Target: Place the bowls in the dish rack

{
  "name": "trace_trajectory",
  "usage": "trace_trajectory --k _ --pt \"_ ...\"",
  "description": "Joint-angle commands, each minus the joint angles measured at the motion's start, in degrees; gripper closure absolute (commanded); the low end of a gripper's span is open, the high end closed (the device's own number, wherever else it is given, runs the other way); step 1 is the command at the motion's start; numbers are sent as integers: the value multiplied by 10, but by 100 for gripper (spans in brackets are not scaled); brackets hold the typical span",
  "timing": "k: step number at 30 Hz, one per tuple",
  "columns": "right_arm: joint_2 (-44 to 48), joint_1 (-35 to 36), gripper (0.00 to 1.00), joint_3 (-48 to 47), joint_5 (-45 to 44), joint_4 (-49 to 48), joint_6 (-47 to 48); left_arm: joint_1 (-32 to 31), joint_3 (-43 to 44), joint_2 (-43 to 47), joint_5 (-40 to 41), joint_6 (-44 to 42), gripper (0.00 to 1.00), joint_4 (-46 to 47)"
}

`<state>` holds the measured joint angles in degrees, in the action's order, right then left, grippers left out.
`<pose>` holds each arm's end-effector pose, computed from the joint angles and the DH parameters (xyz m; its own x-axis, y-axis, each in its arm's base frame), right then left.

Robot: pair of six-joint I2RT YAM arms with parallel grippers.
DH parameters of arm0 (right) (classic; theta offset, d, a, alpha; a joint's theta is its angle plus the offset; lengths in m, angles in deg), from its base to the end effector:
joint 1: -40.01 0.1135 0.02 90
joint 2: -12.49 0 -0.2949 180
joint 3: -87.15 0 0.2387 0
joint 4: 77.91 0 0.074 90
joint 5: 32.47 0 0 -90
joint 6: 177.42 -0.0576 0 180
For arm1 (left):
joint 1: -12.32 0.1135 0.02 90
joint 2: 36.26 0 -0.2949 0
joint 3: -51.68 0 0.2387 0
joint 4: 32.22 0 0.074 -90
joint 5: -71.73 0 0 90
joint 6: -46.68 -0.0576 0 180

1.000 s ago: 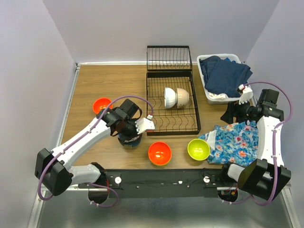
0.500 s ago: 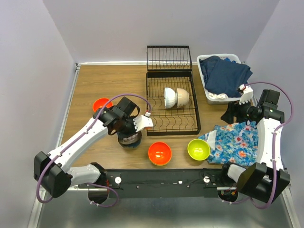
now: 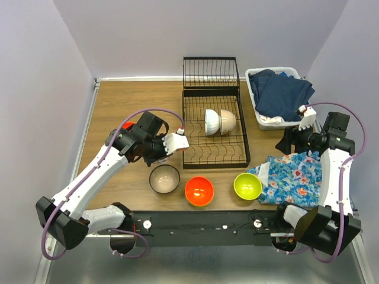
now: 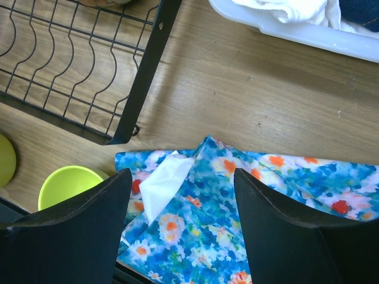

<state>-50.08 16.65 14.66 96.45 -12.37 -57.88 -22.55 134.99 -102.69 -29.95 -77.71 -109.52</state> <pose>0.1854 -0.0407 0.3183 -0.6507 -0.1368 -0.7469 -0.3885 0.9051 0.1727 0.1532 -0.1210 0.3397 -0.2263 0.8318 -0.5068 0.9327 0.3350 0.1335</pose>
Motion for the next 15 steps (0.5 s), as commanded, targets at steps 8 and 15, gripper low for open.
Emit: trace_trajectory --k 8,15 --pt "1 2 22 10 -5 -19 -18 23 -63 -34 112 -67 100 143" --pt "-9 2 22 17 -9 -33 -29 24 -90 -74 125 -60 100 188"
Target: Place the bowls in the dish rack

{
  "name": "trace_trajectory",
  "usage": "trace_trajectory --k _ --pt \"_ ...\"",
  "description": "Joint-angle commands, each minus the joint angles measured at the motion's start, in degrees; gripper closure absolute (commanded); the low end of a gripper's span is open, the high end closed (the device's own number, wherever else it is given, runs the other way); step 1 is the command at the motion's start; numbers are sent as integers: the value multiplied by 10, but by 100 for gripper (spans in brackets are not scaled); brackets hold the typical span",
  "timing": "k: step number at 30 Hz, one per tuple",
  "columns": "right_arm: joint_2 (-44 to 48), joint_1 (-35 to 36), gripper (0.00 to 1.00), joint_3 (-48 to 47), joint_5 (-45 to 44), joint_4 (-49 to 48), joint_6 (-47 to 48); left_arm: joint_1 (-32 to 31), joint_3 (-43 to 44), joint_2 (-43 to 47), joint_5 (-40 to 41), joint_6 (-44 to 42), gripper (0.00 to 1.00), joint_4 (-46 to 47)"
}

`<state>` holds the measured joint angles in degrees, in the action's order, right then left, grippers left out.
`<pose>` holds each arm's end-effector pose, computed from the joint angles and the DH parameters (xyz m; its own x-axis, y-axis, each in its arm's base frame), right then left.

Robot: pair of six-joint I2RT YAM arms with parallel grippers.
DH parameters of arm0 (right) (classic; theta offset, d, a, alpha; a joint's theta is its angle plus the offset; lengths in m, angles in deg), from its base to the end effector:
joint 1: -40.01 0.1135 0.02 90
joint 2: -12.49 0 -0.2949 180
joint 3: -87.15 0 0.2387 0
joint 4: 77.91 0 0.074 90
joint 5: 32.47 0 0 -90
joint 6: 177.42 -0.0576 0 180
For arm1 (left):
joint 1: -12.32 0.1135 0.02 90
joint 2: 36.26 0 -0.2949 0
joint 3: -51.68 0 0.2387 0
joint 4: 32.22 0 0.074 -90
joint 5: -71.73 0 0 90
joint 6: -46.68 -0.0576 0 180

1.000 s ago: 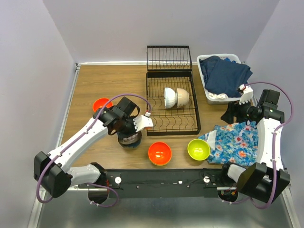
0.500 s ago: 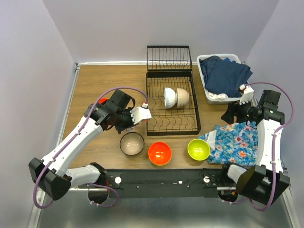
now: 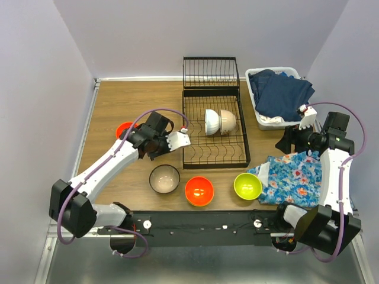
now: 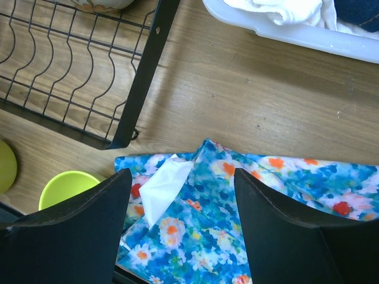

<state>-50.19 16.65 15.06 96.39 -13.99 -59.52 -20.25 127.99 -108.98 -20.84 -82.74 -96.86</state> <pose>0.1880 -0.0418 0.3178 -0.6486 -0.1168 -0.7521 -0.3724 0.9105 0.1798 0.1961 -0.1283 0.2949 -0.2166 0.8911 -0.3988 0.8978 0.3422 0.2771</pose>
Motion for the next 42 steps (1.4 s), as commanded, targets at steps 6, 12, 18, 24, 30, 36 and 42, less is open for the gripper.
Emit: trace_trajectory --k 6,12,18,24,30,36,42 --pt "-36 2 22 -2 -7 -32 -26 1 -47 -28 36 1 100 95" --pt "-52 2 22 -10 -9 -42 -34 2 -58 -33 40 14 100 110" --pt "-53 2 22 -3 -13 -45 -34 2 -77 -43 54 17 100 131" --pt "-53 2 22 4 -12 -49 -39 1 -87 -43 42 25 84 132" --pt "-51 2 22 9 -12 -51 -43 2 -95 -35 35 26 63 128" --pt "-51 2 22 9 -11 -52 -47 2 -102 -43 27 18 61 124" --pt "-45 2 22 14 -14 -52 -49 1 -106 -57 27 19 60 132"
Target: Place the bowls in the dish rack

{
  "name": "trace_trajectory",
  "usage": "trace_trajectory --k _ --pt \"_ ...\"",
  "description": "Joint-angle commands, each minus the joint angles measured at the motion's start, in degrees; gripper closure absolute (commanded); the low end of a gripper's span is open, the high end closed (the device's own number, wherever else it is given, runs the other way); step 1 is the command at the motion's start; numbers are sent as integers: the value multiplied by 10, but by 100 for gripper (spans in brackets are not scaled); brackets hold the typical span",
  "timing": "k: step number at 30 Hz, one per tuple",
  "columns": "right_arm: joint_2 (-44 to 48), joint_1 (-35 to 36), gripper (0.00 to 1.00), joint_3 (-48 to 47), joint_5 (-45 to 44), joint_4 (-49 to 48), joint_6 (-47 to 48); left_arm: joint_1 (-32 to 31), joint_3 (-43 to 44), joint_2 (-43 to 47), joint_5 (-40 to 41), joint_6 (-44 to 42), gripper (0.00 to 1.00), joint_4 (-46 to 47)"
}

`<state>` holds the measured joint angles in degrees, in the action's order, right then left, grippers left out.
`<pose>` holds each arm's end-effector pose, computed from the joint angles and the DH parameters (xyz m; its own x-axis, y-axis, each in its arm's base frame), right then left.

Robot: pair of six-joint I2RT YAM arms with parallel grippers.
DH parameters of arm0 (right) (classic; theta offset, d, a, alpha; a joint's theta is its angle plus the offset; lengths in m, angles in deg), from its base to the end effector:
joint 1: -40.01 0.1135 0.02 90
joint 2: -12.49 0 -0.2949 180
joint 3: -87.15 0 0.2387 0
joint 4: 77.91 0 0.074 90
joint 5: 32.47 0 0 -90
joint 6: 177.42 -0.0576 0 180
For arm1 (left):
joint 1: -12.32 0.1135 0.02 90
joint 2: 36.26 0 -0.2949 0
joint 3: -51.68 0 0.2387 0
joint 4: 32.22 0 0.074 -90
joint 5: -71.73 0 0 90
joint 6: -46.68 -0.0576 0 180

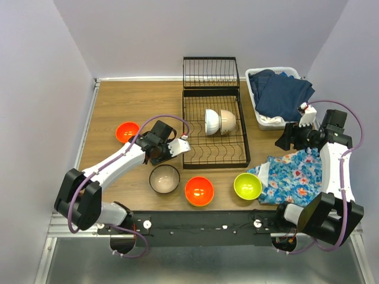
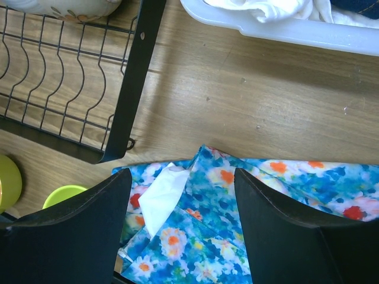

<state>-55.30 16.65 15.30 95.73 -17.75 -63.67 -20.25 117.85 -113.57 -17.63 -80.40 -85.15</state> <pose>0.2098 -0.0518 0.3044 -0.6954 -0.0444 -0.7172 -0.3115 0.9181 0.2452 0.2085 -0.1324 0.2367 -0.2826 0.8959 -0.3428 0.8831 0.3825 0.2717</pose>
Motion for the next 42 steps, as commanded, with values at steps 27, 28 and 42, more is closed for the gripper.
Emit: trace_trajectory --k 27,28,42 --pt "2 2 22 14 -15 -20 -11 12 90 9 -54 1 100 -61" --pt "0 2 22 12 -15 -19 -12 13 106 13 -57 4 100 -66" --pt "-23 2 22 -40 -51 13 -22 23 271 -34 -393 240 100 122"
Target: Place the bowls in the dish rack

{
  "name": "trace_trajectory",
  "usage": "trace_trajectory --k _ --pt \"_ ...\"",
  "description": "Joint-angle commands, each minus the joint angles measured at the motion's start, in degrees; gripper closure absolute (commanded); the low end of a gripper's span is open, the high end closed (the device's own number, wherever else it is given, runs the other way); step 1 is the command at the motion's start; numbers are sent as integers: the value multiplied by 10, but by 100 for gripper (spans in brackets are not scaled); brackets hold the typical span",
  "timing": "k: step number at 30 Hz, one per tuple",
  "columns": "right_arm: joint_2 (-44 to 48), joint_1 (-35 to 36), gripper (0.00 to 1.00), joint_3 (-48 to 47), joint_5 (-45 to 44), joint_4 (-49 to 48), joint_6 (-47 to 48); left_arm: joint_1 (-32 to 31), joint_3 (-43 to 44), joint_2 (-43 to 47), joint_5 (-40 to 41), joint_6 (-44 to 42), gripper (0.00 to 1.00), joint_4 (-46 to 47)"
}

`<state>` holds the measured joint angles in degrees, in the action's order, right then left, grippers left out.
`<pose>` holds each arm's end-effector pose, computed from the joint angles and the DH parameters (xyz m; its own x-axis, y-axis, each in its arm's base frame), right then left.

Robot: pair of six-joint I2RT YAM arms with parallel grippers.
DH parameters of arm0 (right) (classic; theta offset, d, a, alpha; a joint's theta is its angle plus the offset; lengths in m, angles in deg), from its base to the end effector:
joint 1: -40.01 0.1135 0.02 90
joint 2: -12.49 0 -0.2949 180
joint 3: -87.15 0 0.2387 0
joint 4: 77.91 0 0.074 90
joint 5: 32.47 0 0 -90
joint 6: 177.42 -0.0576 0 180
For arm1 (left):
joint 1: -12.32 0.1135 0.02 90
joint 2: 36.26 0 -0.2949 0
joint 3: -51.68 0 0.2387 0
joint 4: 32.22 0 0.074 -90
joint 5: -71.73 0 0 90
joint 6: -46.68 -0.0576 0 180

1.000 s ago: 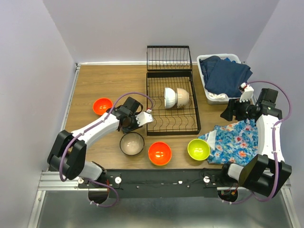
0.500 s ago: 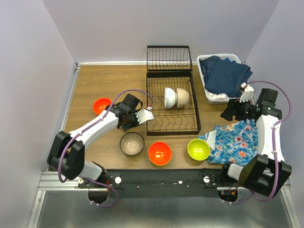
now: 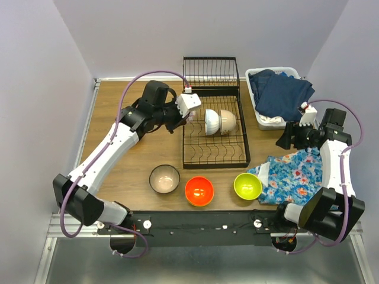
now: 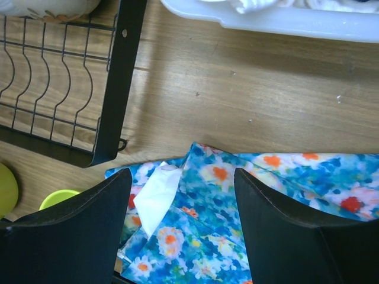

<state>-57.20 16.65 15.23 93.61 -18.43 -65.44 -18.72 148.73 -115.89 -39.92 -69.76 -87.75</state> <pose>0.2167 -0.0566 0.2980 -0.7265 -0.0157 -0.6870 -0.2630 0.9300 0.2568 0.2418 -0.1703 0.3963 -0.1493 0.5729 -0.8059 0.8873 0.4373 0.1465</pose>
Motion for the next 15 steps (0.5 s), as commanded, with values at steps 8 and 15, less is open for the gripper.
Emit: trace_trajectory --k 8,15 --pt "-25 2 22 -100 -71 79 1 41 -181 -17 -227 353 100 464" --pt "-40 2 22 -120 -94 96 -18 83 -217 -79 -250 530 100 649"
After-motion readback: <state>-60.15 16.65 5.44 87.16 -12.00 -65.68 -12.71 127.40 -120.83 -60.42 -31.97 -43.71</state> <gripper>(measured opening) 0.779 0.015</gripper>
